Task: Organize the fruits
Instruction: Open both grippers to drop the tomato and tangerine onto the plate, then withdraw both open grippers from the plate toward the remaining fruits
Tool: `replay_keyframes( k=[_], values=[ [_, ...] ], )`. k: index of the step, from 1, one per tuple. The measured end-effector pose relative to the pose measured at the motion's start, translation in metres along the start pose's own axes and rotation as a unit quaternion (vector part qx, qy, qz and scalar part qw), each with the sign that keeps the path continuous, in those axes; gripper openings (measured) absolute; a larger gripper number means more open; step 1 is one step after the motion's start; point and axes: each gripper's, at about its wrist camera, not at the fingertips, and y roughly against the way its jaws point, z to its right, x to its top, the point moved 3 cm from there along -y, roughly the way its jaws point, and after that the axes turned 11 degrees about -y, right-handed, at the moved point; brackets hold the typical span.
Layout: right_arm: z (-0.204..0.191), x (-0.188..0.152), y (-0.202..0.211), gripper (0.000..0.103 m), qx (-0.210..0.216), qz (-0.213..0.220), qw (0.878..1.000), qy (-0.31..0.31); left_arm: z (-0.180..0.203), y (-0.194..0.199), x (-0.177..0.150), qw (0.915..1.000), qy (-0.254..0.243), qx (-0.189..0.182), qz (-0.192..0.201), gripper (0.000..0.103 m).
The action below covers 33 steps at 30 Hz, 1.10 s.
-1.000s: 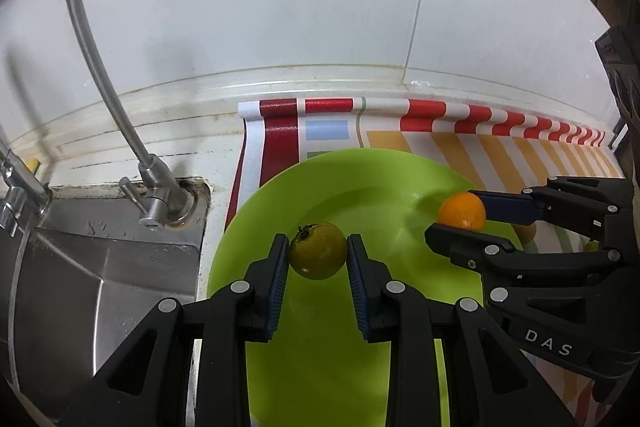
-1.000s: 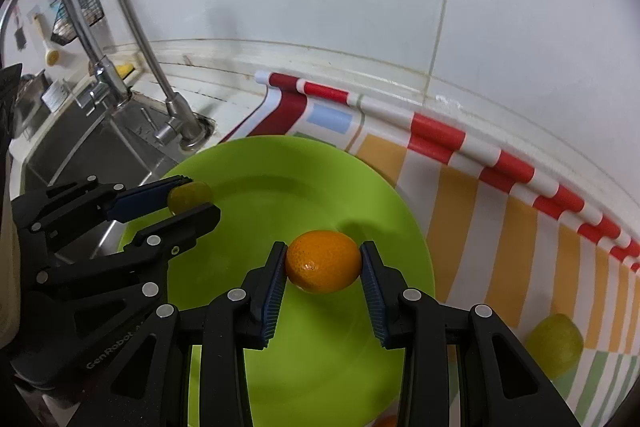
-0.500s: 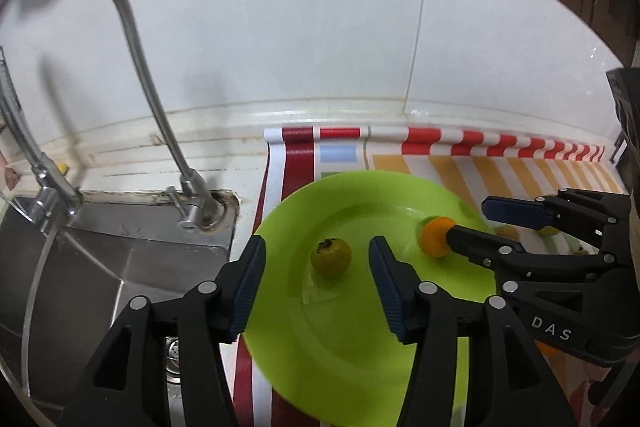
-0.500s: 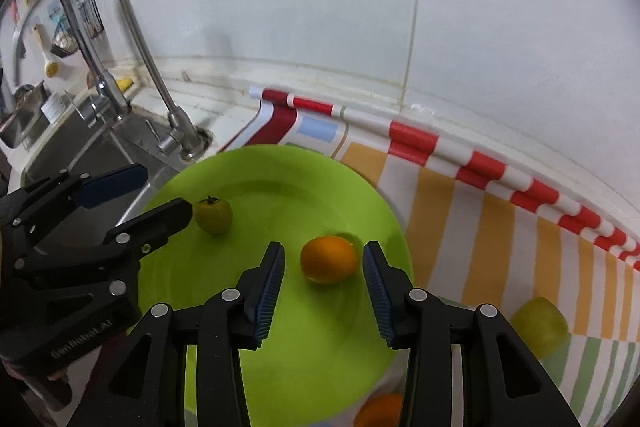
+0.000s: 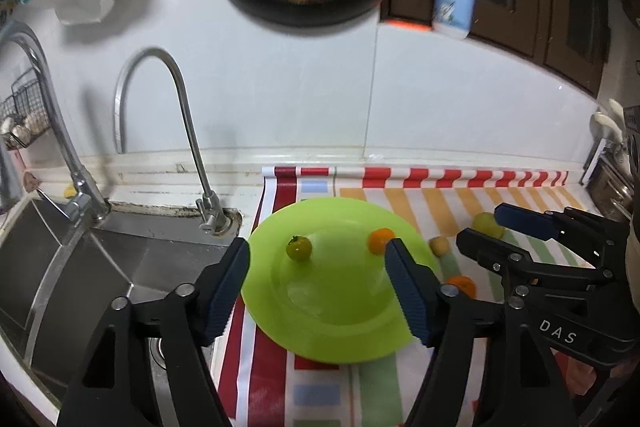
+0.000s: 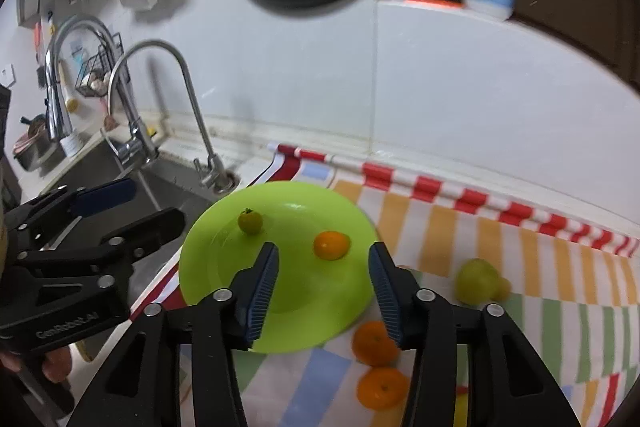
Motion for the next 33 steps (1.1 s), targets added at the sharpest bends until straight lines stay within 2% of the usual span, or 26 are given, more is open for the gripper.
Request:
replay_keyframes(
  k=[7, 13, 18, 24, 33],
  values=[
    [0.015, -0.014, 0.053, 0.059, -0.006, 0.05, 0.998, -0.031, 0.021, 0.042, -0.005, 0.9993, -0.009, -0.004, 0.035, 0.081],
    [0.036, -0.033, 0.093, 0.069, -0.032, 0.084, 0.995, -0.048, 0.045, 0.068, -0.01, 0.9971, -0.032, -0.003, 0.068, 0.084],
    [0.054, -0.046, 0.122, 0.079, -0.063, 0.117, 0.989, -0.06, 0.064, 0.075, -0.013, 0.9958, -0.049, -0.019, 0.075, 0.086],
    [0.072, -0.061, 0.145, 0.079, -0.098, 0.132, 0.984, -0.067, 0.09, 0.082, -0.016, 0.9917, -0.078, -0.035, 0.096, 0.087],
    [0.096, -0.084, 0.152, 0.079, -0.139, 0.124, 0.98, -0.073, 0.114, 0.073, -0.021, 0.9868, -0.115, -0.036, 0.109, 0.091]
  ],
)
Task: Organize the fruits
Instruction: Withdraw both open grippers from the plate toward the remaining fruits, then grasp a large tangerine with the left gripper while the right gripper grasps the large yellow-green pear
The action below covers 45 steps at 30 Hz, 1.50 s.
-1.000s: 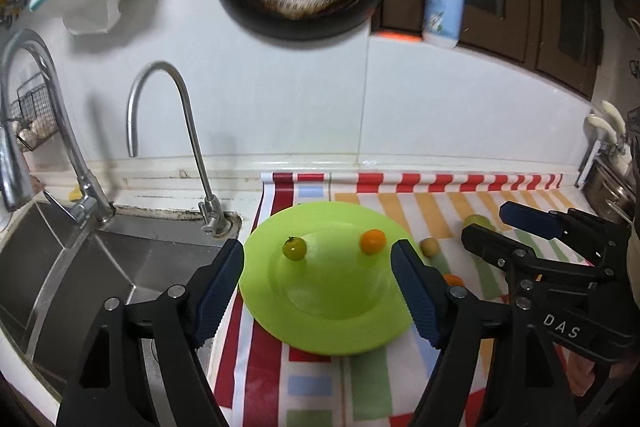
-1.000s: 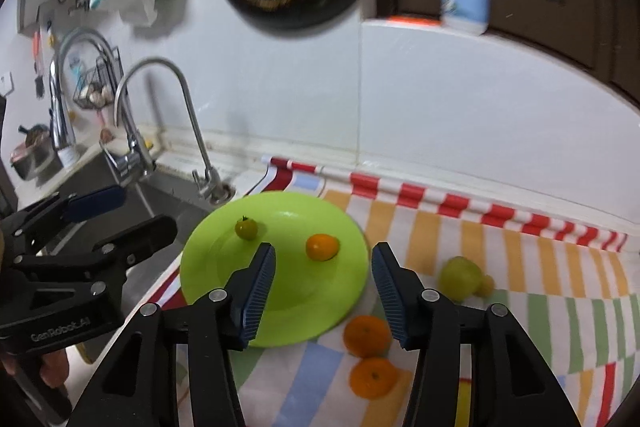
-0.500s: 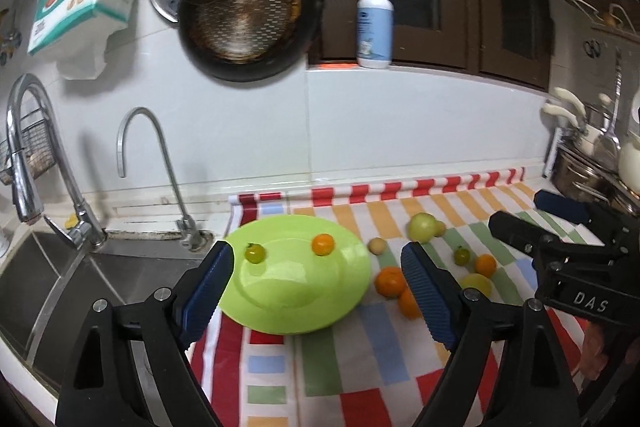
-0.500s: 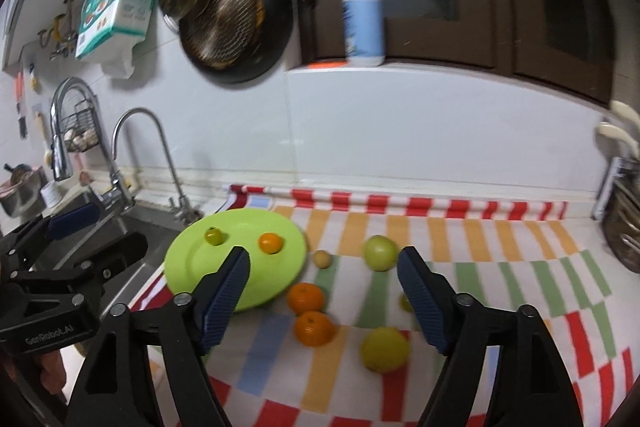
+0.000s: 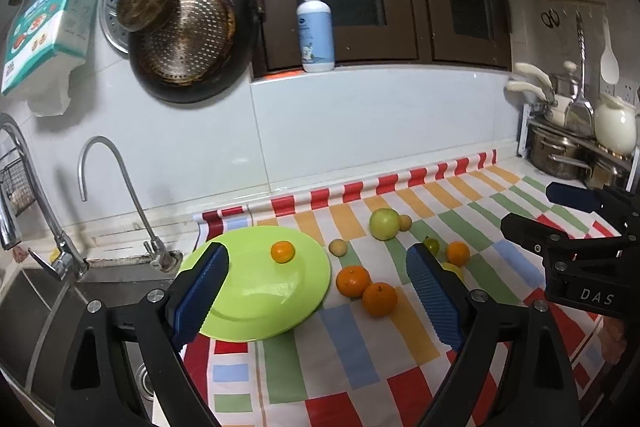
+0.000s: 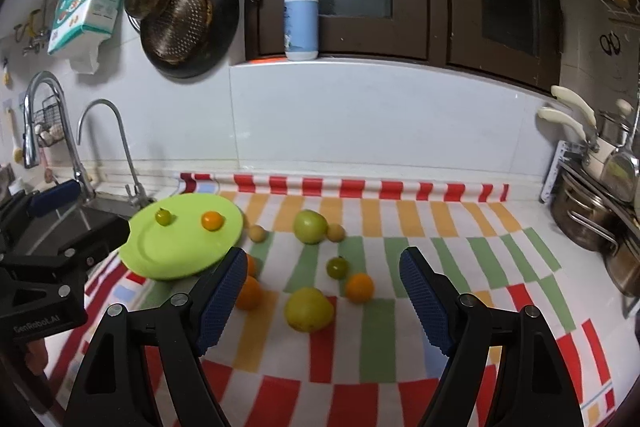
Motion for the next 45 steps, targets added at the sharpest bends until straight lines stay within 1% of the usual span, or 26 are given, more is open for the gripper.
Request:
replay_keyframes(
  k=[3, 7, 10, 14, 22, 25, 26, 30, 36, 40, 44, 45],
  values=[
    [0.004, -0.007, -0.005, 0.079, 0.0, -0.01, 1.0, 0.002, 0.007, -0.009, -0.007, 0.9998, -0.009, -0.014, -0.008, 0.091],
    [0.007, -0.016, -0.014, 0.079, 0.008, -0.025, 1.0, 0.003, 0.014, -0.026, -0.02, 0.9988, -0.013, -0.041, -0.023, 0.091],
    [0.007, -0.024, -0.024, 0.079, 0.009, -0.036, 0.999, 0.014, 0.019, -0.037, -0.029, 0.9978, -0.016, -0.055, -0.032, 0.089],
    [0.008, -0.036, -0.042, 0.079, 0.007, -0.057, 0.998, 0.029, 0.024, -0.058, -0.041, 0.9955, -0.019, -0.075, -0.056, 0.081],
    [0.009, -0.056, -0.08, 0.079, 0.019, -0.106, 0.993, 0.045, 0.036, -0.09, -0.056, 0.9885, -0.039, -0.119, -0.085, 0.065],
    [0.008, -0.061, -0.092, 0.078, 0.024, -0.124, 0.991, 0.049, 0.039, -0.1, -0.059, 0.9861, -0.041, -0.131, -0.094, 0.056],
    [0.008, -0.063, -0.096, 0.078, 0.024, -0.128, 0.99, 0.052, 0.041, -0.105, -0.06, 0.9846, -0.042, -0.139, -0.098, 0.051],
    [0.005, -0.069, -0.108, 0.078, 0.027, -0.142, 0.988, 0.064, 0.043, -0.117, -0.063, 0.9794, -0.04, -0.163, -0.113, 0.045],
    [0.003, -0.074, -0.126, 0.07, 0.033, -0.16, 0.984, 0.07, 0.041, -0.132, -0.064, 0.9726, -0.023, -0.192, -0.129, 0.045],
    [0.001, -0.075, -0.135, 0.064, 0.037, -0.168, 0.982, 0.073, 0.044, -0.137, -0.063, 0.9711, -0.031, -0.195, -0.133, 0.045],
    [0.003, -0.075, -0.139, 0.052, 0.052, -0.18, 0.98, 0.064, 0.047, -0.142, -0.059, 0.9697, -0.028, -0.199, -0.139, 0.045],
    [0.003, -0.074, -0.139, 0.052, 0.052, -0.182, 0.98, 0.062, 0.048, -0.143, -0.058, 0.9693, -0.027, -0.201, -0.14, 0.045]
  ],
)
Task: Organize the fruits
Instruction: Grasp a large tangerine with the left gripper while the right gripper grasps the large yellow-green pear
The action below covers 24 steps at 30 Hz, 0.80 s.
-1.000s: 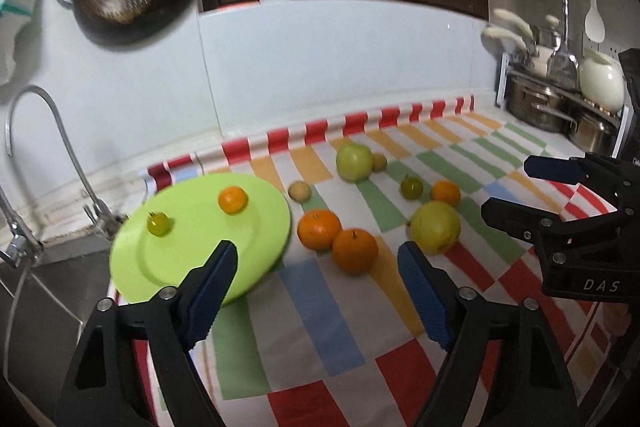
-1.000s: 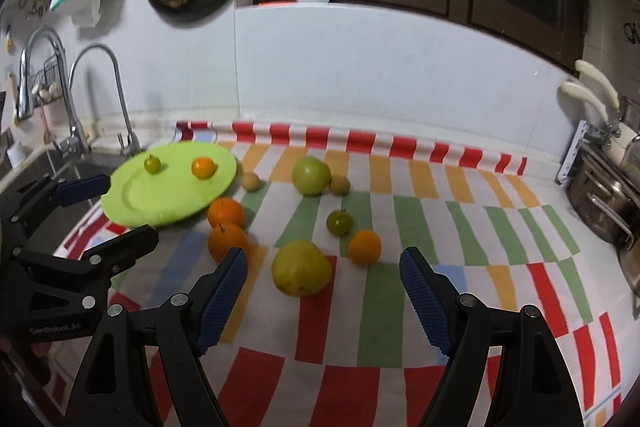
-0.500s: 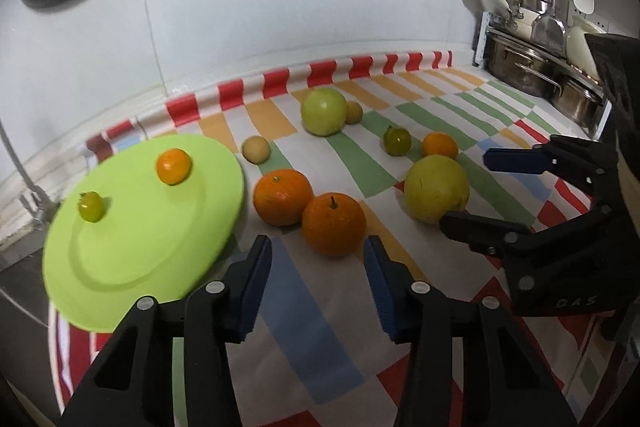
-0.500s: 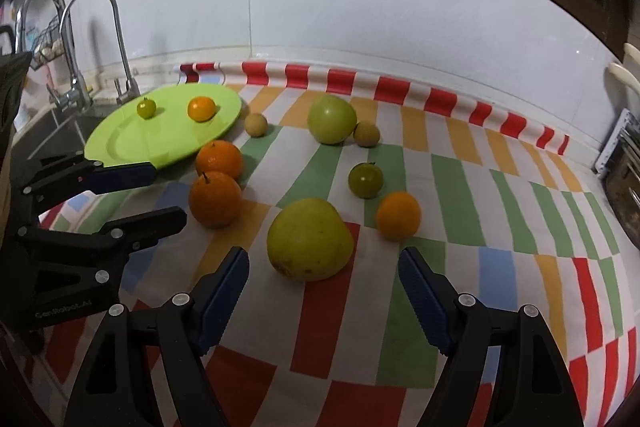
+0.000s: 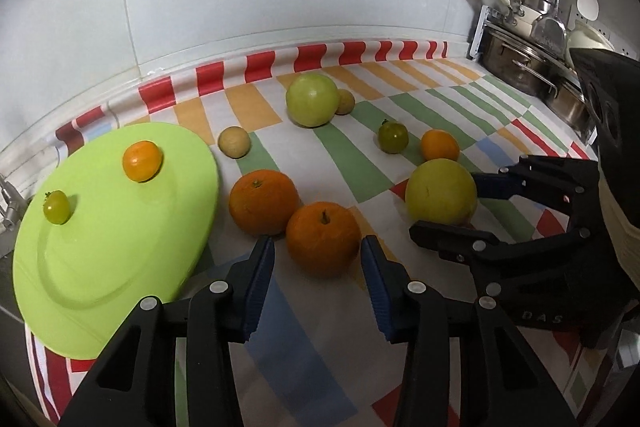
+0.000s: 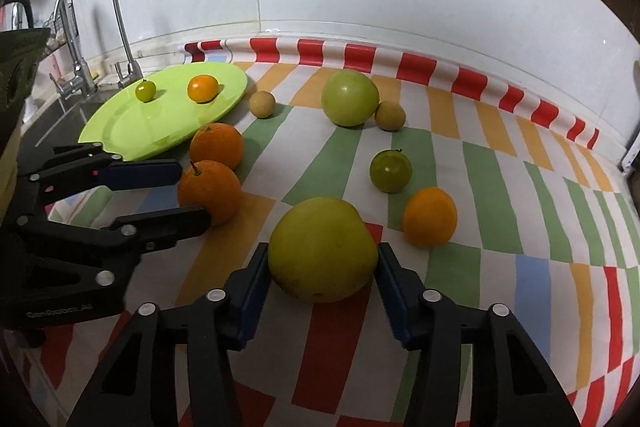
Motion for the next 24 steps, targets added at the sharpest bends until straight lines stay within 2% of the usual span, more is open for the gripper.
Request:
replay_keyframes(
  k=[4, 10, 13, 17, 24],
  values=[
    [0.008, -0.002, 0.004, 0.052, 0.001, -0.004, 1.0, -0.023, 0.004, -0.004, 0.005, 1.0, 0.0, 0.002, -0.002, 0.045],
    [0.023, -0.005, 0.012, 0.052, -0.013, -0.002, 0.998, -0.059, 0.009, -0.011, 0.011, 0.9995, -0.011, 0.026, -0.013, 0.045],
    [0.027, -0.006, 0.014, 0.052, -0.015, -0.002, 0.998, -0.068, 0.012, -0.014, 0.013, 0.9988, -0.024, 0.041, -0.016, 0.041],
    [0.027, -0.005, 0.016, 0.052, -0.015, 0.001, 0.997, -0.069, 0.009, -0.01, 0.013, 0.9993, -0.008, 0.034, -0.015, 0.041],
    [0.02, -0.001, 0.031, 0.052, -0.007, 0.015, 0.998, -0.066, 0.008, 0.013, 0.013, 0.9989, 0.008, 0.046, -0.004, 0.041]
  ],
)
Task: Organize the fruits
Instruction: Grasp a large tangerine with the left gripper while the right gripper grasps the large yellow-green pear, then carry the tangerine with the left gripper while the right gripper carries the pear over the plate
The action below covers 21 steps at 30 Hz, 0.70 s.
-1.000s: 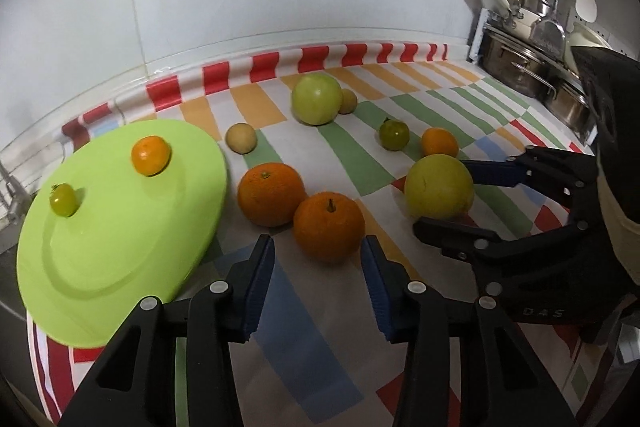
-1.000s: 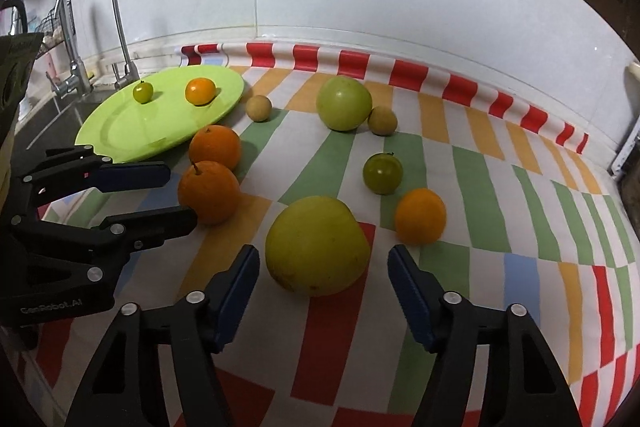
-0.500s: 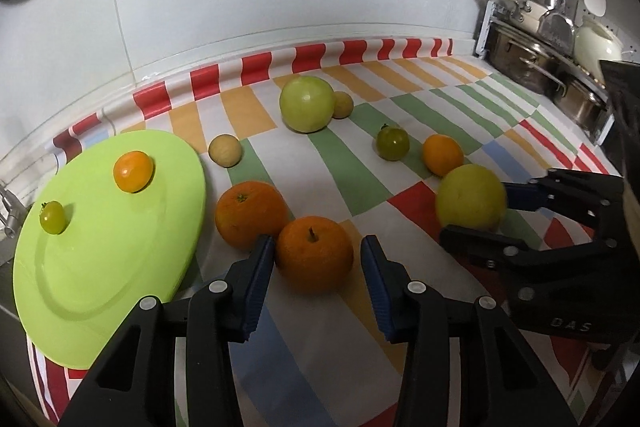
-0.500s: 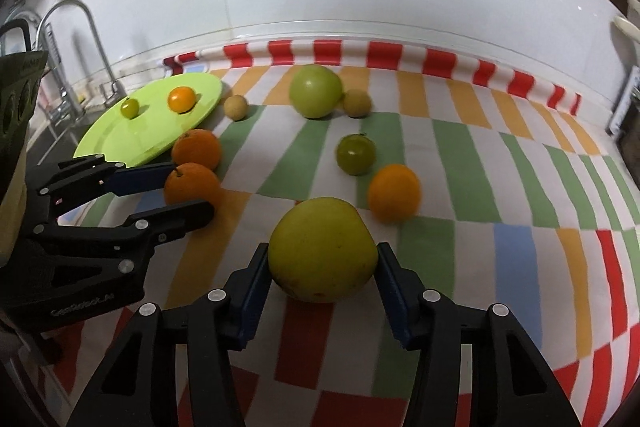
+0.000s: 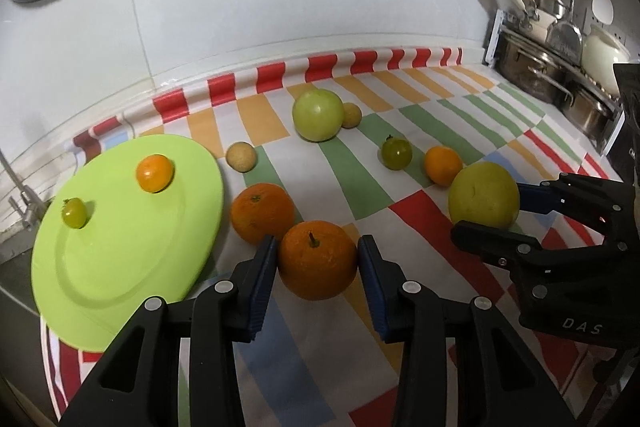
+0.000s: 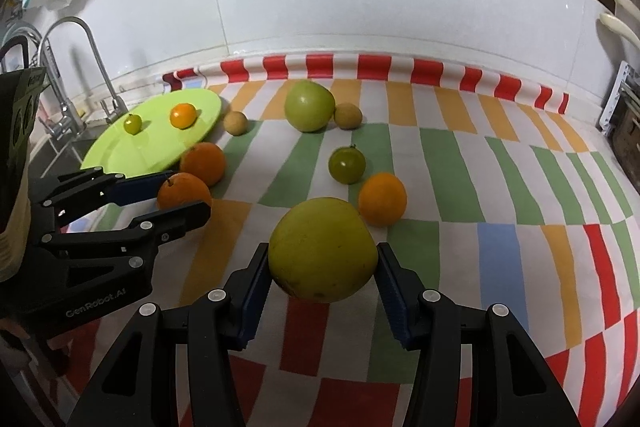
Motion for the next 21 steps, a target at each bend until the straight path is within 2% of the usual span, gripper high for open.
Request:
replay_keyframes(
  k=[9, 21],
  values=[
    [-0.021, 0.009, 0.033, 0.052, 0.022, 0.032, 0.999, 0.01, -0.009, 0.05, -0.002, 0.9985, 0.028, 0.036, 0.031, 0.041],
    [-0.06, 0.021, 0.065, 0.052, 0.07, 0.065, 0.995, 0.031, -0.031, 0.111, -0.01, 0.991, 0.072, 0.09, 0.069, 0.041]
  ],
)
